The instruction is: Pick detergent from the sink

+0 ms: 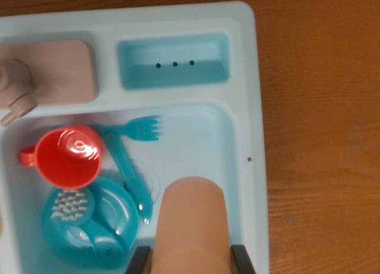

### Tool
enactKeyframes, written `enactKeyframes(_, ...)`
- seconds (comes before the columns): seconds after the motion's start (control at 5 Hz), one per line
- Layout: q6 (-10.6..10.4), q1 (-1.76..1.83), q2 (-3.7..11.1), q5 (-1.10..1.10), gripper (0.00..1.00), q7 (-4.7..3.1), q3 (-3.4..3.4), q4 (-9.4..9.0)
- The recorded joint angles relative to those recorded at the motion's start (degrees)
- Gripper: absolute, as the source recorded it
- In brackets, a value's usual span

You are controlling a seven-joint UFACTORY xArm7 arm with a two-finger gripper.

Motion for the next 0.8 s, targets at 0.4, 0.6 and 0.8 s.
enactKeyframes(0.4, 2.01, 0.02, -0.48, -0.04, 1.00, -0.06, -0.01, 1.53)
enactKeyframes(0.6, 2.01, 0.02, -0.48, -0.04, 1.00, -0.06, -0.01, 1.53)
enactKeyframes(0.8, 3.74, 0.05, -0.90, -0.08, 1.00, -0.11, -0.02, 2.85)
